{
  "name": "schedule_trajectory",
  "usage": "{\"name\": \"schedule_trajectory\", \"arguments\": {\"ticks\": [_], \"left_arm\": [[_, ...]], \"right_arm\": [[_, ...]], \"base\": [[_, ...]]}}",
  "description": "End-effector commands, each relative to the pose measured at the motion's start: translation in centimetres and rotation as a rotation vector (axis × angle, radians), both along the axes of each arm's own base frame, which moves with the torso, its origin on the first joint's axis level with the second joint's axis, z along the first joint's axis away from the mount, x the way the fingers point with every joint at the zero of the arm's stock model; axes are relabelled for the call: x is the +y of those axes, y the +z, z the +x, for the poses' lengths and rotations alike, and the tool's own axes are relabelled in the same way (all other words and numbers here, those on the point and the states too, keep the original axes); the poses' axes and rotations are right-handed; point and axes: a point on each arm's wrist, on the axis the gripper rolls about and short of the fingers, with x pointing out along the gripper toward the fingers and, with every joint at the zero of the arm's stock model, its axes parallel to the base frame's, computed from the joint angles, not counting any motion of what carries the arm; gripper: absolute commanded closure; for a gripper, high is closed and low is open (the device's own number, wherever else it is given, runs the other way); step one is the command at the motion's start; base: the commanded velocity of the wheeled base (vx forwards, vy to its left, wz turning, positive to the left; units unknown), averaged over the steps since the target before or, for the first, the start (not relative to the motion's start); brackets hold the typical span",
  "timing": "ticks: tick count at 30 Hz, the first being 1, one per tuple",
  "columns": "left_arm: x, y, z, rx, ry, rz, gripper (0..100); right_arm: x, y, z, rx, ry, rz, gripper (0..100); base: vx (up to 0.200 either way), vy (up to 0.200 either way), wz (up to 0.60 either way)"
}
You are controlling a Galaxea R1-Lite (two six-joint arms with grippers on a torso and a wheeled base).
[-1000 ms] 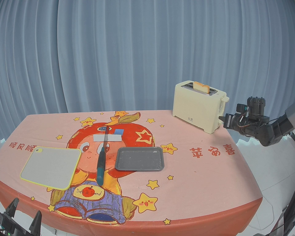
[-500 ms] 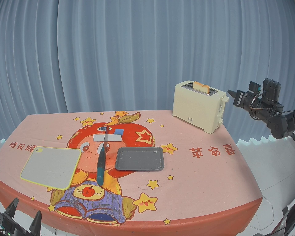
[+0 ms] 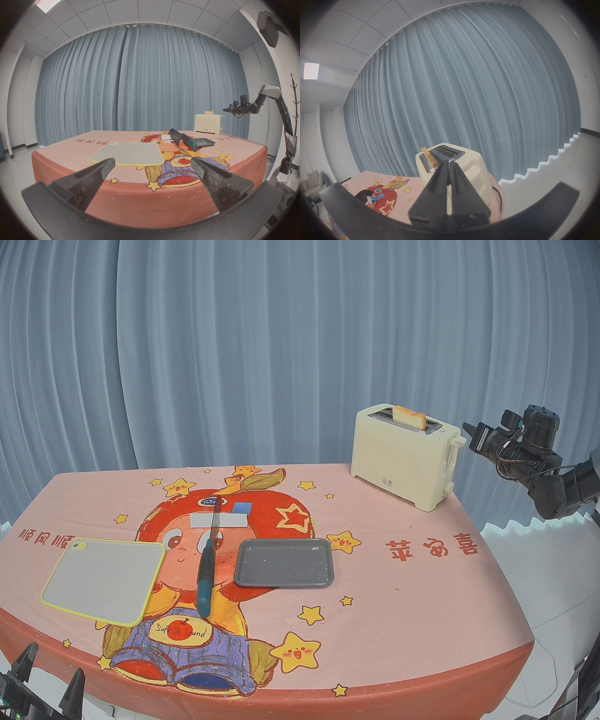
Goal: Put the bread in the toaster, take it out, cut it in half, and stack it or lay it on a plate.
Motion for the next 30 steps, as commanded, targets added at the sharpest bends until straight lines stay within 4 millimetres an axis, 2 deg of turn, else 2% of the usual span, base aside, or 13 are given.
{"name": "schedule_trajectory", "arguments": {"ticks": [1,17,27,30], "left_arm": [[0.0,-0.5,0.1,0.016,0.001,0.001,0],[0.0,-0.5,0.1,0.016,0.001,0.001,0],[0.0,-0.5,0.1,0.016,0.001,0.001,0],[0.0,-0.5,0.1,0.018,0.001,0.001,0]], "right_arm": [[-0.4,-1.7,1.0,0.04,-0.011,-0.003,100],[-0.8,-3.8,1.6,0.103,-0.019,-0.014,100],[-0.7,-4.2,1.6,0.129,-0.017,-0.019,100],[-0.7,-5.0,1.9,0.146,-0.017,-0.022,100]], "base": [[0.0,0.0,0.0],[0.0,0.0,0.0],[0.0,0.0,0.0],[0.0,0.0,0.0]]}}
